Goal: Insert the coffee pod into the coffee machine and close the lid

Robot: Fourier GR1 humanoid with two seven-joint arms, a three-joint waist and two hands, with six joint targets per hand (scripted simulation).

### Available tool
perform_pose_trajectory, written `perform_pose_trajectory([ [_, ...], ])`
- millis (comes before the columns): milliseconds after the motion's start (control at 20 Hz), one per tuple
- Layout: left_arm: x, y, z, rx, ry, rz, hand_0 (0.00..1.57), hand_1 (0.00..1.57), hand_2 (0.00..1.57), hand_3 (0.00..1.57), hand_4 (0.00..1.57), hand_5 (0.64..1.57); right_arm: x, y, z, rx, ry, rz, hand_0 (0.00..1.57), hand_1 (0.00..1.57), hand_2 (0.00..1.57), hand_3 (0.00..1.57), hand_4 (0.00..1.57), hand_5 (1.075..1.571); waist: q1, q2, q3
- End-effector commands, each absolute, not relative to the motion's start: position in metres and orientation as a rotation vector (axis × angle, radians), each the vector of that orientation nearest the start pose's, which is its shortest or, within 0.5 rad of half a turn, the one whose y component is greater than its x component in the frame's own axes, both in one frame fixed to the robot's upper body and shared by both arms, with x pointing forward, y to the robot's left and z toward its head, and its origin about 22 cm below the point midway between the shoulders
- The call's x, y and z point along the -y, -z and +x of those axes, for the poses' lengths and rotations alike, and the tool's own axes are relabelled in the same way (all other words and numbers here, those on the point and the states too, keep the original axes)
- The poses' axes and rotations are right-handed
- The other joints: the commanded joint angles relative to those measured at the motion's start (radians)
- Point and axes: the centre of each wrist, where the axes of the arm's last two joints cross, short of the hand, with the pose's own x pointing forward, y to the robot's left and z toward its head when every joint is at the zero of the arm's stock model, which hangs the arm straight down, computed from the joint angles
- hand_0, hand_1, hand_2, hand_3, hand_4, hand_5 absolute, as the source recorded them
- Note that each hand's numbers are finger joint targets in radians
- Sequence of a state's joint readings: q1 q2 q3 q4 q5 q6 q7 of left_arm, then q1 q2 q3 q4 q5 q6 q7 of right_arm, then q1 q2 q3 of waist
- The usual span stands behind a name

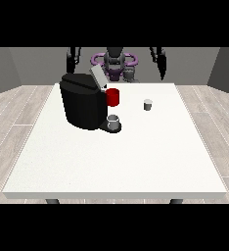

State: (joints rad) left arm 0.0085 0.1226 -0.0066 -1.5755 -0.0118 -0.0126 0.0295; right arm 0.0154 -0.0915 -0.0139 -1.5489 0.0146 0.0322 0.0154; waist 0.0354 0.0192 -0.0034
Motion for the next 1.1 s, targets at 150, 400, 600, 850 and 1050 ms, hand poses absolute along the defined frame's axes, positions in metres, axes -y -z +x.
perform_pose_trajectory([
  [150, -0.243, -0.019, 0.243, 1.577, 0.192, -0.055, 0.00, 0.00, 0.00, 0.00, 0.59, 1.571, 0.266, 0.012, 0.243, 1.497, -0.036, -0.064, 0.00, 0.00, 0.00, 0.00, 0.33, 1.571, -0.017, -0.051, 0.0036],
  [400, -0.278, -0.014, 0.261, 1.558, 0.295, 0.085, 0.00, 0.00, 0.00, 0.00, 0.51, 1.571, 0.236, -0.002, 0.241, 1.675, 0.055, 0.022, 0.00, 0.00, 0.00, 0.00, 0.28, 1.571, -0.122, -0.021, 0.0033],
  [600, -0.275, -0.007, 0.271, 1.531, 0.443, 0.217, 0.00, 0.00, 0.00, 0.00, 0.00, 1.571, 0.227, -0.009, 0.255, 1.720, 0.023, 0.029, 0.00, 0.00, 0.00, 0.00, 0.34, 1.571, -0.123, 0.057, 0.0033],
  [850, -0.323, -0.032, 0.303, 1.492, 0.494, 0.366, 0.00, 0.00, 0.00, 0.00, 0.00, 1.571, 0.217, -0.017, 0.258, 1.782, -0.014, 0.074, 0.00, 0.00, 0.00, 0.00, 0.34, 1.571, -0.184, 0.124, 0.0032],
  [1050, -0.330, -0.004, 0.299, 1.441, 0.569, 0.475, 0.00, 0.00, 0.00, 0.00, 0.00, 1.571, 0.221, -0.014, 0.253, 1.813, -0.040, 0.120, 0.00, 0.00, 0.00, 0.00, 0.41, 1.571, -0.211, 0.165, 0.0033],
])
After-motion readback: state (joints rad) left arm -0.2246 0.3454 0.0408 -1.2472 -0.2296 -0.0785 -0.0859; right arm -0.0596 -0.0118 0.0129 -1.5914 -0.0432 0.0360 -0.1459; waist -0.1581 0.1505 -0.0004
